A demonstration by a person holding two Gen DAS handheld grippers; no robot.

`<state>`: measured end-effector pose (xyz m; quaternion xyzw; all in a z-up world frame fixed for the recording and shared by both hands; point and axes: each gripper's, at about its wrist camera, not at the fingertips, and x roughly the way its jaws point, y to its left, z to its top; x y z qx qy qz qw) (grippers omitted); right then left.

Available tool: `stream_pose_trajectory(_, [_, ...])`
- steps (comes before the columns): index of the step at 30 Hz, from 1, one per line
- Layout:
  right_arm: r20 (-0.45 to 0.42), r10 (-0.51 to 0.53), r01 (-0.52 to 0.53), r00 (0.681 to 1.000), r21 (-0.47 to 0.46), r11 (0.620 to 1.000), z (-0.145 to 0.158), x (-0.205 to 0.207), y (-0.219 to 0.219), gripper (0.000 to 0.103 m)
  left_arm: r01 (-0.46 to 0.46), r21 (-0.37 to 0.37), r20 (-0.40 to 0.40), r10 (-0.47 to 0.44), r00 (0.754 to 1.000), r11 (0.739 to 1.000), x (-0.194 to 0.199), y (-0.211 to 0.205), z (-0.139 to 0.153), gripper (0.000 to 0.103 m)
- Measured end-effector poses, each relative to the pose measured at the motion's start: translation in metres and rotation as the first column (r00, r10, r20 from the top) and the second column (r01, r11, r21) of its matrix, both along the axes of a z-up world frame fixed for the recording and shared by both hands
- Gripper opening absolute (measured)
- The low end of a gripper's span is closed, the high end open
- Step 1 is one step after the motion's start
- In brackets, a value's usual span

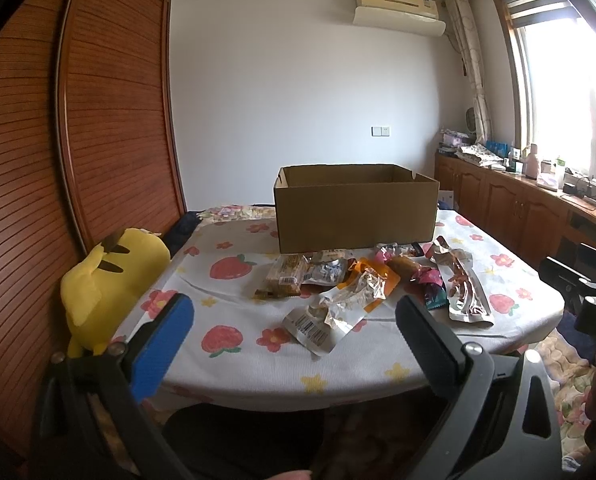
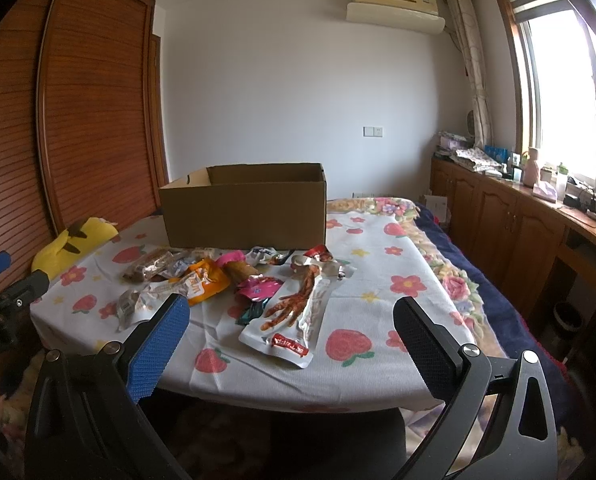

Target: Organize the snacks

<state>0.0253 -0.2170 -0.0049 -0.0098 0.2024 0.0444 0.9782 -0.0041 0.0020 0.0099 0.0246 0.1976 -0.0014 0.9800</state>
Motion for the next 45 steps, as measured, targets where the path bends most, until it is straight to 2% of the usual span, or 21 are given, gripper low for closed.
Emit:
stream_pose_trajectory(16, [0.004, -0.004, 0.004, 1.000, 0.001, 1.000, 0.003, -0.001, -0.006, 0.103, 0.001, 0.003, 0.007, -0.001, 1.000, 1.000, 0.000, 0.000, 0.011, 0.102])
stream_pose_trajectory(45, [0.002, -0.005, 0.005, 1.000, -0.001, 1.000, 0.004, -0.002, -0.005, 0.103, 0.005, 0.004, 0.008, -0.005, 1.000, 1.000, -0.003, -0.002, 0.008, 0.102])
